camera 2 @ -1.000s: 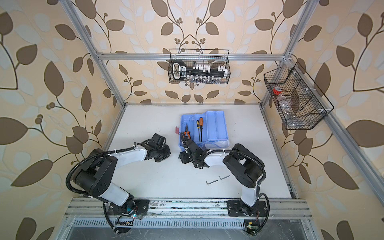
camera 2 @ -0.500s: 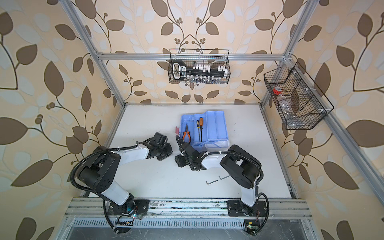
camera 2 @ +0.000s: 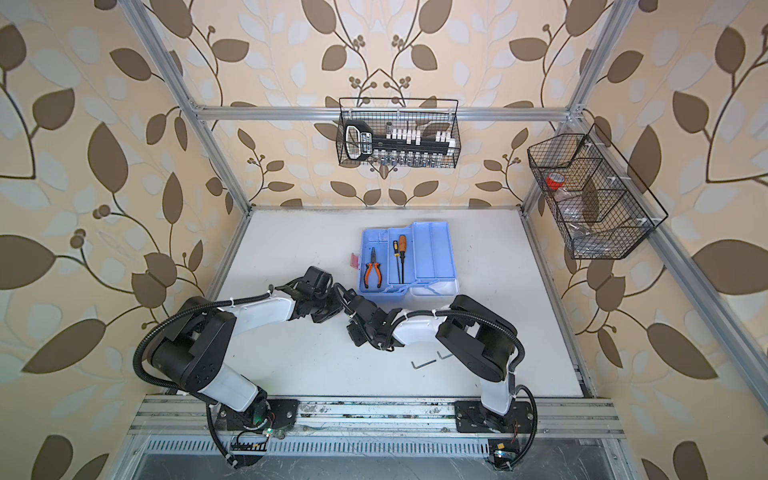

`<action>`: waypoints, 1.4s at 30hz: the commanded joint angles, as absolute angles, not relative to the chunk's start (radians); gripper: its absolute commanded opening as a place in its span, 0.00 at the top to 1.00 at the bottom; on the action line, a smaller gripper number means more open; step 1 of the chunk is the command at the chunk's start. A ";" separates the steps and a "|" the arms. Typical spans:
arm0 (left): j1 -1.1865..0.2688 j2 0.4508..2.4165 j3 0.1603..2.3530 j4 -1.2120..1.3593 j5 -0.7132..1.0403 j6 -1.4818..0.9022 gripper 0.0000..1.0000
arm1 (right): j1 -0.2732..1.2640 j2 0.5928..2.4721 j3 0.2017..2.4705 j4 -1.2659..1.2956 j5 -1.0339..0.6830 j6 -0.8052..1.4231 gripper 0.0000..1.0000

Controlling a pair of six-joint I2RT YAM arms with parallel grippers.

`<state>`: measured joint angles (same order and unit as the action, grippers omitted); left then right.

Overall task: Pack the tool kit
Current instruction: 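Carry the silver bolt into the box tray and release it with the right gripper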

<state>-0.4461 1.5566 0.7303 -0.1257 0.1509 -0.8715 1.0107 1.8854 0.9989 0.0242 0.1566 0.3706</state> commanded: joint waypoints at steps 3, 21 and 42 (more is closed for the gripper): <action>-0.453 1.467 0.720 -0.192 0.141 -0.874 0.99 | 1.052 1.950 1.050 -0.151 0.267 0.323 0.92; -0.453 0.937 0.675 -0.386 0.000 -0.790 0.04 | 0.891 1.523 1.068 -0.363 0.240 0.353 1.00; -0.452 0.882 0.616 -0.425 0.024 -0.781 0.17 | 0.424 1.596 1.238 -0.453 0.147 0.250 1.00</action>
<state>-0.4458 0.8856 0.6292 -0.4404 0.0189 -0.7872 0.4328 1.5616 1.2011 -0.4202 0.1577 0.2905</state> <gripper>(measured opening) 0.834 0.071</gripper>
